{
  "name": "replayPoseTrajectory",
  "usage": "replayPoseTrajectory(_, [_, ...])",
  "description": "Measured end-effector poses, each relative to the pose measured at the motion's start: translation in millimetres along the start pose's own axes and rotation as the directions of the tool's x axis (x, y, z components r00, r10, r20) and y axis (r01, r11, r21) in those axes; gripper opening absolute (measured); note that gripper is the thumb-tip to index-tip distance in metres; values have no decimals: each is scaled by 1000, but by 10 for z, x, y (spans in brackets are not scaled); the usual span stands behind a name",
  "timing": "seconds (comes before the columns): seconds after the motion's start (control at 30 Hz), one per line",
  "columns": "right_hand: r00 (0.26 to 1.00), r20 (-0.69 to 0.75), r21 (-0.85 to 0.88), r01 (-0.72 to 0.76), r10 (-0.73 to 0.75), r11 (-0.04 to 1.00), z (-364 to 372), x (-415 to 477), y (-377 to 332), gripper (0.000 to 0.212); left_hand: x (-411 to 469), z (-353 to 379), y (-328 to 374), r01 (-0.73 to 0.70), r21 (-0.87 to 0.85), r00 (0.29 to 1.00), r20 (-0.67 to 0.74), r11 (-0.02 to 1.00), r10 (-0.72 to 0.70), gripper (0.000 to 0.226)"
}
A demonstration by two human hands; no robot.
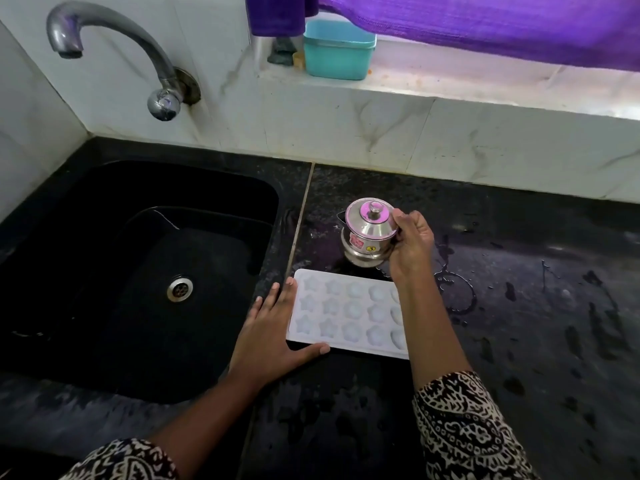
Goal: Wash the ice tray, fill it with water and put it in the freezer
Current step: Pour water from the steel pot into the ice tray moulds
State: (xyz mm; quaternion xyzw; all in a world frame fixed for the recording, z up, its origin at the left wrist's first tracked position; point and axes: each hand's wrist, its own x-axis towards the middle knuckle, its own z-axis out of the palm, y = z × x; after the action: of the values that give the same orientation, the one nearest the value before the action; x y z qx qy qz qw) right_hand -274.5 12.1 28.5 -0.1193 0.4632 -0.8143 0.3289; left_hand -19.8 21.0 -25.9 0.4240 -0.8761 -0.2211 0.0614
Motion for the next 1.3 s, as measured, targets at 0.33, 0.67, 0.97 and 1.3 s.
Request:
replayPoseTrajectory(0.33, [997, 70, -162, 43, -32, 986, 0, -337, -170, 48, -8, -4, -3, -18, -24, 1000, -23, 1000, 18, 120])
replayPoseTrajectory(0.67, [997, 60, -345, 75, -58, 936, 35, -530, -219, 37, -12, -18, -16, -43, -43, 999, -29, 998, 41, 119])
replayPoseTrajectory(0.97, [993, 103, -447, 105, -65, 888, 71, -582, -229, 36, -18, -6, -28, -52, -45, 998, -44, 998, 50, 119])
replayPoseTrajectory(1.3, [989, 126, -562, 138, -80, 815, 143, -621, -253, 39, -16, 18, -44, -53, -46, 997, -50, 998, 50, 119])
